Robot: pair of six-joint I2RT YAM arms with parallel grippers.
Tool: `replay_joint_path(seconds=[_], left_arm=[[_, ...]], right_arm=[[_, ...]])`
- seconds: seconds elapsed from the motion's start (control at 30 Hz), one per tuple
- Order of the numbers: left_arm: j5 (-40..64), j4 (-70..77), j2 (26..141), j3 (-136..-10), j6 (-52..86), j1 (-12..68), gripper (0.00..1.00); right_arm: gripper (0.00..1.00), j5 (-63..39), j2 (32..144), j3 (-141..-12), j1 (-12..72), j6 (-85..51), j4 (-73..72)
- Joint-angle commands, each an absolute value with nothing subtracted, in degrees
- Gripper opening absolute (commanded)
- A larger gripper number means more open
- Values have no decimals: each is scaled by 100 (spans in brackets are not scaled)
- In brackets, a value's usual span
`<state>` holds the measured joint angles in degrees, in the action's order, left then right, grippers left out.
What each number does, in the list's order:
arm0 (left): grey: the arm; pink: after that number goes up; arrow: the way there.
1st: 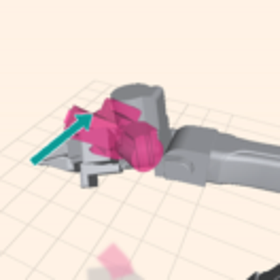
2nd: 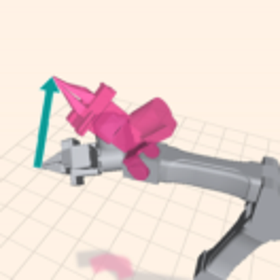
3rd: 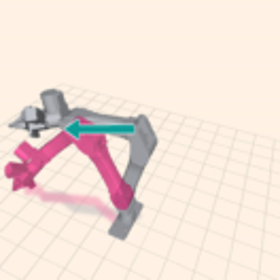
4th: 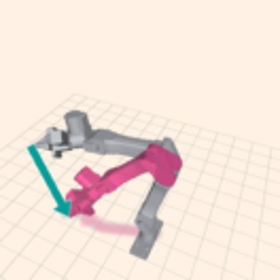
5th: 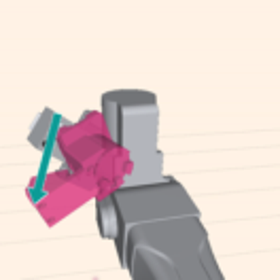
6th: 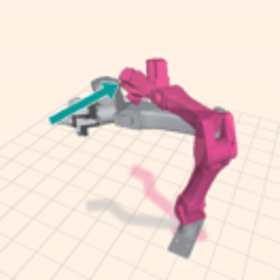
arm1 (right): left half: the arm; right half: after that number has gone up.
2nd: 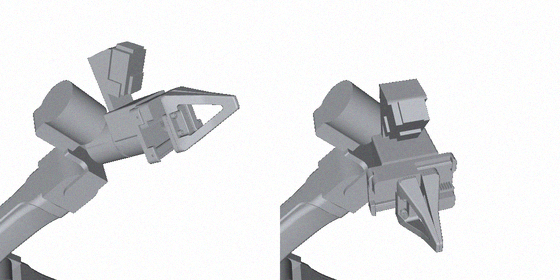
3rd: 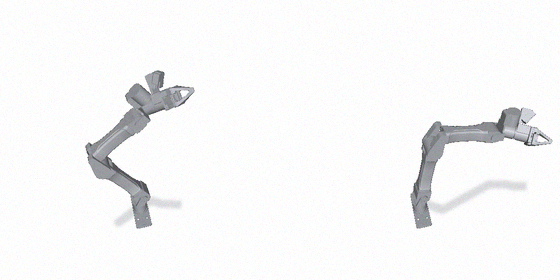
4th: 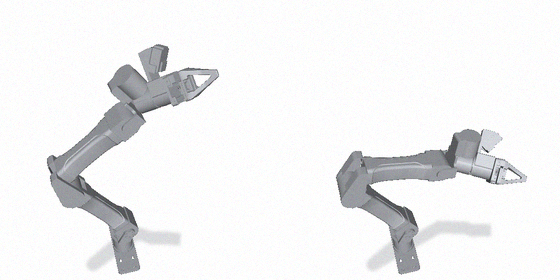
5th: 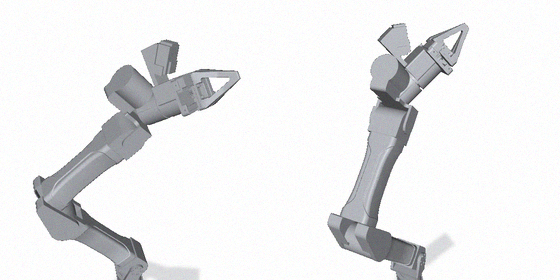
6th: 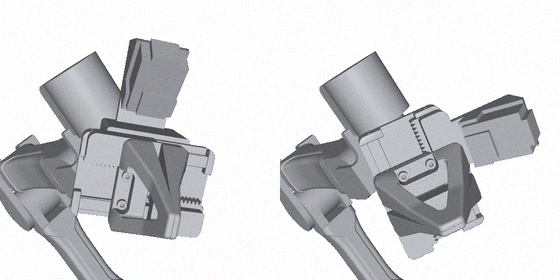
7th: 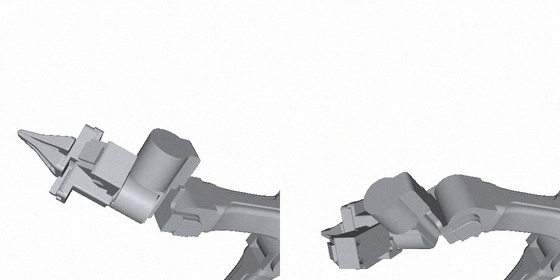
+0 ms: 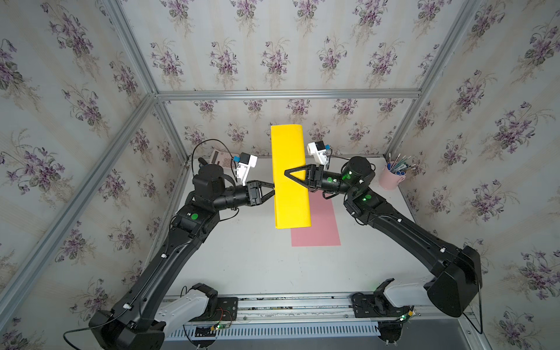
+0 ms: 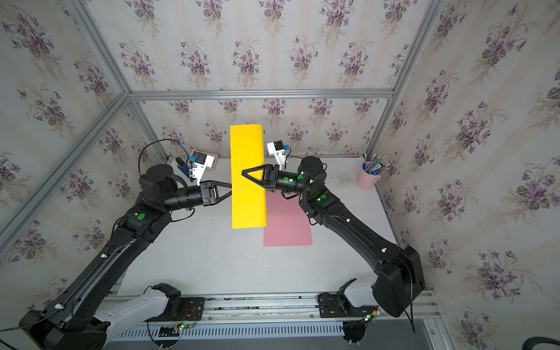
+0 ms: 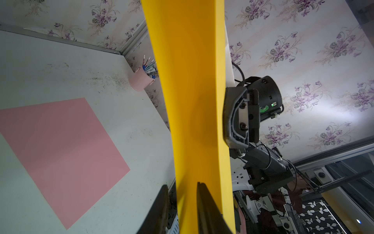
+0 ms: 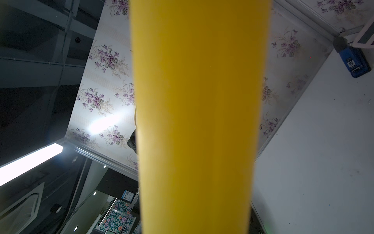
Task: Fold the rectangular paper in half along the long edge
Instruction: Fold the paper.
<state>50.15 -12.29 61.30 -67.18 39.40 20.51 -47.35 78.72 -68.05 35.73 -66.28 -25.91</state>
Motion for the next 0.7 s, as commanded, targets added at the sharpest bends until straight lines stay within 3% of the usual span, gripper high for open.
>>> replay_joint_path(seconds=[0.0,0.37,0.67], left_arm=[[4968,-1403,6096,-6908,3693,2023,32],[5014,-1134,5839,-7075,3923,1818,35],[5290,101,5842,-6999,4795,1801,44]], right_arm=[[30,-4847,7779,-6903,3550,-6689,-2710],[31,-4877,7701,-7230,3516,-6566,-2247],[31,-4904,7638,-7296,3515,-6487,-1990]])
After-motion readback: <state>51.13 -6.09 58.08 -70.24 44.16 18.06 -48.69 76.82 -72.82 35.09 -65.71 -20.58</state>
